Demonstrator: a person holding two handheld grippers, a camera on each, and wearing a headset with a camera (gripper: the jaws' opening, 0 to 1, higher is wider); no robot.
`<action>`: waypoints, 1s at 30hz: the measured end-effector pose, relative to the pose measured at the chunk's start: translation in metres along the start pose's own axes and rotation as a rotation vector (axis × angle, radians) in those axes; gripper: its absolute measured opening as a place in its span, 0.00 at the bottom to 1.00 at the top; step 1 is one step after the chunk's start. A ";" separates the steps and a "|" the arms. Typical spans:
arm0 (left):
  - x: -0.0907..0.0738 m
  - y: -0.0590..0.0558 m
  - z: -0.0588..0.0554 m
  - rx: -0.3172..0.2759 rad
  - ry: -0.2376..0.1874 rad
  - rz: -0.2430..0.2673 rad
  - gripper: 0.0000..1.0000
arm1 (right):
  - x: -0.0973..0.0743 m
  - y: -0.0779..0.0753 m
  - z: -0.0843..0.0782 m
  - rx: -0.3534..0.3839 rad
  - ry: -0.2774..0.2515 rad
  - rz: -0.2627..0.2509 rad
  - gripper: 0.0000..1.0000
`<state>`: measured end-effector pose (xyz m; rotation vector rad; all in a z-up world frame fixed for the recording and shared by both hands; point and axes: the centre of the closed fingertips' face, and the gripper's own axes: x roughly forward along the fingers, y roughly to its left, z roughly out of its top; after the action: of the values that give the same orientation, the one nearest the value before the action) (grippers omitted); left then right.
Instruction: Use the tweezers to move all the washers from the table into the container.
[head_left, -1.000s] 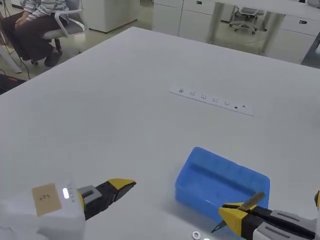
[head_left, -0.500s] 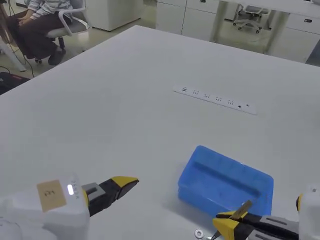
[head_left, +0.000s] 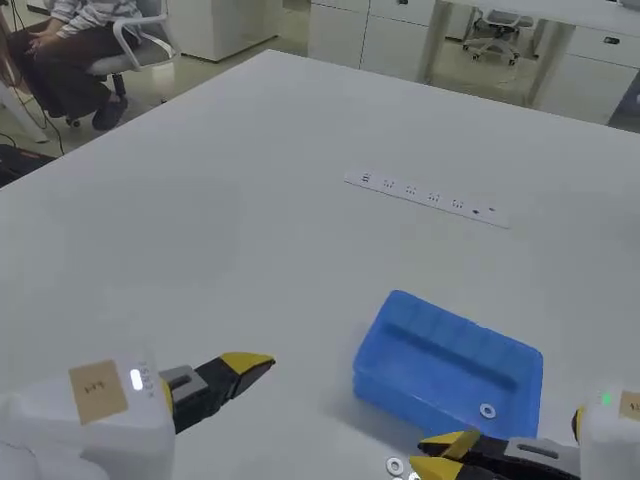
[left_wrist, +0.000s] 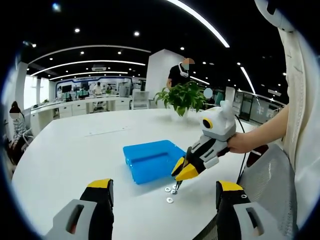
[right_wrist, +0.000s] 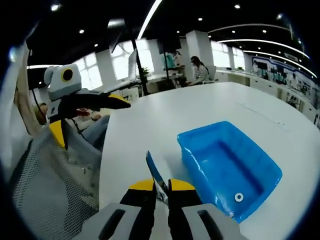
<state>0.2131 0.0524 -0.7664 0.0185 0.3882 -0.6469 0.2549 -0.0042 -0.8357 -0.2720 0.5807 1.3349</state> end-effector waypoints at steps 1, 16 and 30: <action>0.000 0.000 0.000 0.002 0.001 0.001 0.85 | 0.000 -0.002 0.000 -0.034 0.003 -0.017 0.04; -0.001 0.001 0.001 0.007 -0.005 0.003 0.85 | -0.001 -0.014 0.001 0.085 -0.045 -0.055 0.02; -0.001 0.001 0.002 -0.002 -0.008 0.005 0.85 | -0.020 -0.019 0.022 0.172 -0.107 -0.056 0.02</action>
<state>0.2135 0.0542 -0.7646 0.0150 0.3805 -0.6417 0.2759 -0.0145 -0.8093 -0.0758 0.5895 1.2294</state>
